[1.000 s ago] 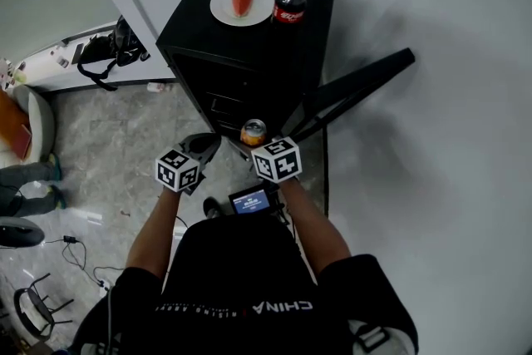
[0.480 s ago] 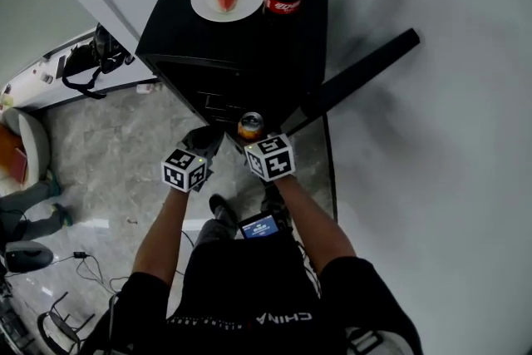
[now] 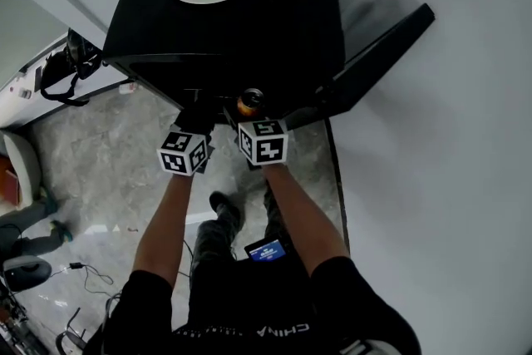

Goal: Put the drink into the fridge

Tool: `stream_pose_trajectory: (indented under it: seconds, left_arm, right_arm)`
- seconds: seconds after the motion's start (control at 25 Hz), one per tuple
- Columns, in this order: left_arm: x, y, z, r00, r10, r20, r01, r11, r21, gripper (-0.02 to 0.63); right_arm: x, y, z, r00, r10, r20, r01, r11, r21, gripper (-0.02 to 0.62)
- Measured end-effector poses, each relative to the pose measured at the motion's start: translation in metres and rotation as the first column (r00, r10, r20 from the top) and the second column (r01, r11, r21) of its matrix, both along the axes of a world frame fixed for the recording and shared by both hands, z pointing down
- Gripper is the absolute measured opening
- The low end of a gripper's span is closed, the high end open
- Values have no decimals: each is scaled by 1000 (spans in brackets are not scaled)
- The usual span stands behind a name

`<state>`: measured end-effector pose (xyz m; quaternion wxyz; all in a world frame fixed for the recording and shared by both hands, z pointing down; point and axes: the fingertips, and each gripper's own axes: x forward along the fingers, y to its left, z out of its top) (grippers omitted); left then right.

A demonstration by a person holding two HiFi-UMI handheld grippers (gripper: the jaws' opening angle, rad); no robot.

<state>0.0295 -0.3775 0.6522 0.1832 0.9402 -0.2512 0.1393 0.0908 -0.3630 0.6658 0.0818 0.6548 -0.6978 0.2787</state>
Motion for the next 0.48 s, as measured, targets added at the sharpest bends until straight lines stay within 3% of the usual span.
stream_pose_trajectory:
  seconds: [0.48]
  left_arm:
    - [28, -52, 32, 999, -42, 7, 41, 998, 50, 11]
  right_arm:
    - [26, -56, 36, 988, 151, -42, -148, 987, 61, 348]
